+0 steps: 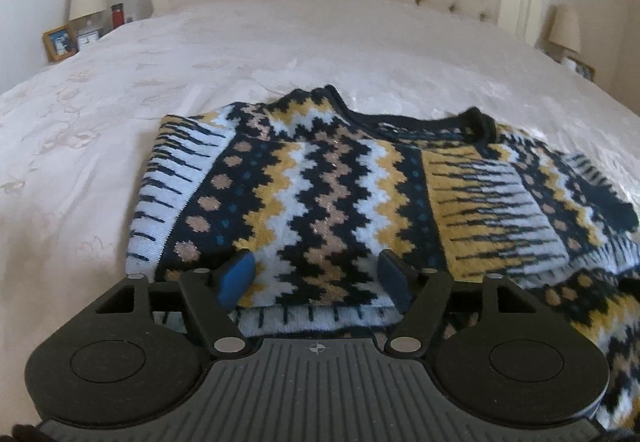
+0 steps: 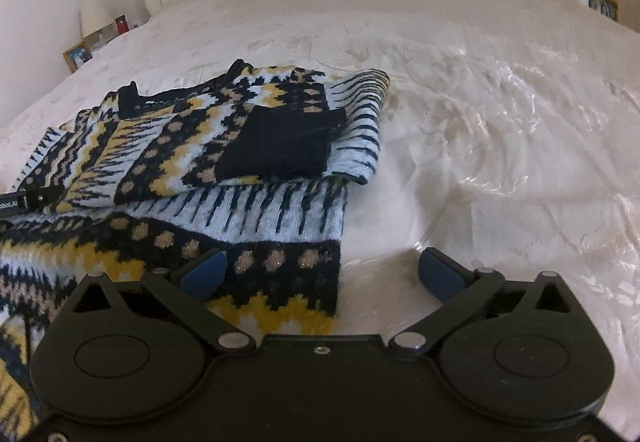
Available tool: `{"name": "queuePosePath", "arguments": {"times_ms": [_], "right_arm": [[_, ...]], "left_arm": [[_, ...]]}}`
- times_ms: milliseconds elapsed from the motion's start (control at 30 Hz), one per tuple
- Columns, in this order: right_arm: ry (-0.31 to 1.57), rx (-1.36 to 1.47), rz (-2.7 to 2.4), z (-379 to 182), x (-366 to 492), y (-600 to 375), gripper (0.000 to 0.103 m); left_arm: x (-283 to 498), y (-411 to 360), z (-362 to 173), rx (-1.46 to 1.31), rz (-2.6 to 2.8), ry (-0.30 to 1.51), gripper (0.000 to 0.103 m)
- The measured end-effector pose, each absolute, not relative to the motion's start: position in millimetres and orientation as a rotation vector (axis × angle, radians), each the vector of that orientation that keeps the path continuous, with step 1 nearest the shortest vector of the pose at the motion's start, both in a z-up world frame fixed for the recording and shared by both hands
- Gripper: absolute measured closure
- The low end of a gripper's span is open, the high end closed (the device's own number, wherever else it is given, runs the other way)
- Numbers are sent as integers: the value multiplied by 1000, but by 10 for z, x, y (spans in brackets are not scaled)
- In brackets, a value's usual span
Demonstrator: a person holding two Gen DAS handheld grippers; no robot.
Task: Fold small clothes
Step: 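Move both tools to the ribbed navy hem of the sweater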
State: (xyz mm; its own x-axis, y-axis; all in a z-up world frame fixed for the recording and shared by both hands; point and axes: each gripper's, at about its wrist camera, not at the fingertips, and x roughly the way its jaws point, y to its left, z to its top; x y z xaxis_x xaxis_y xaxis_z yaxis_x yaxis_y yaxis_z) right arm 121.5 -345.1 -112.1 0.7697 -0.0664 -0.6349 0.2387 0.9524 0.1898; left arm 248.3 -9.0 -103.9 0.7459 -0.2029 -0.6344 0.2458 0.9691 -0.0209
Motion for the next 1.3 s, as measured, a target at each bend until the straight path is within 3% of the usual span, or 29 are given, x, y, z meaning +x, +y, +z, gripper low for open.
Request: {"name": "queuePosePath", "arguments": {"times_ms": [167,700,1300], "right_arm": [[630,307,-162,-1148,1143,-3489,0],[629,336,-213,-1098,796,-3413,0],[894,554,-128,-864,-282,-3031,0]], "left_arm": [[2289,-42,-982,83,-313,744,25],[1296,342,-887,60,-300,833,25],[396,713,-864,-33,-383,980,25]]}}
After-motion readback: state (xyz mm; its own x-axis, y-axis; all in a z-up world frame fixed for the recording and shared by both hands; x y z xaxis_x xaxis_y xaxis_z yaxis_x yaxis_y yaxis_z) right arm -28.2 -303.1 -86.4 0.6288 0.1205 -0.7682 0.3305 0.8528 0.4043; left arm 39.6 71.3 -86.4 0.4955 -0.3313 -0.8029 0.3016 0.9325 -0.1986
